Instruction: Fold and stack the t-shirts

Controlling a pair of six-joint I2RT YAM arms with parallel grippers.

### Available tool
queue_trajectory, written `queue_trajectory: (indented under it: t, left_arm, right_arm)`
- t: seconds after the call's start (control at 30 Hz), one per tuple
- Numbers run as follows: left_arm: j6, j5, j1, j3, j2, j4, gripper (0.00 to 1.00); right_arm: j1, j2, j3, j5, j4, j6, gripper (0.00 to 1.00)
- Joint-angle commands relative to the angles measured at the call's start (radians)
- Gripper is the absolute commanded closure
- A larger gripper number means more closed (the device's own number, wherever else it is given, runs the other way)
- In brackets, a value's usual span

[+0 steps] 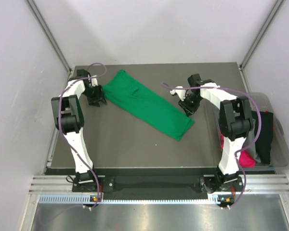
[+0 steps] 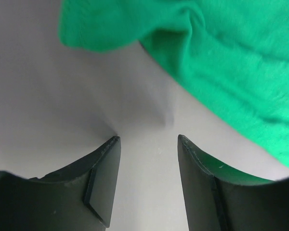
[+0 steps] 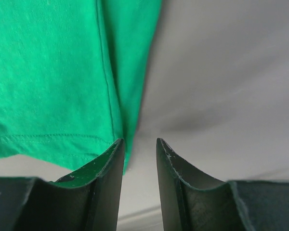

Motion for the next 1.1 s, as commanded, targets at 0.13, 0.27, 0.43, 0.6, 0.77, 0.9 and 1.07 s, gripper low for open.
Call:
queue_trajectory:
  t: [0.13, 0.27, 0.43, 0.6, 0.77, 0.9, 1.07]
  left_arm:
    - [-0.038, 0.052, 0.041, 0.138, 0.083, 0.001, 0.44]
    - [-0.04, 0.044, 0.044, 0.191, 0.129, 0.001, 0.44]
    - [-0.043, 0.036, 0.043, 0.251, 0.175, -0.013, 0.45]
    - [-0.04, 0.044, 0.044, 0.216, 0.171, -0.002, 0.45]
    - [-0.032, 0.033, 0.043, 0.202, 0.152, 0.003, 0.45]
    - [-0.034, 0.033, 0.043, 0.204, 0.152, 0.001, 0.45]
    - [-0.029, 0.029, 0.044, 0.204, 0.151, -0.002, 0.45]
  right_arm:
    - [-0.023, 0.031, -0.051, -0.03, -0.068, -0.056, 0.66]
    - [-0.029, 0.031, -0.1, -0.038, -0.076, -0.067, 0.69]
    - [-0.049, 0.0, -0.146, -0.021, -0.036, -0.06, 0.69]
    - [-0.118, -0.062, -0.091, -0.048, -0.015, -0.033, 0.69]
    - [-0.124, -0.095, -0.039, -0.108, -0.051, -0.034, 0.68]
    - [-0.124, -0.075, -0.013, -0.198, -0.091, -0.044, 0.65]
    - [-0.123, -0.029, 0.026, -0.295, -0.154, -0.077, 0.61]
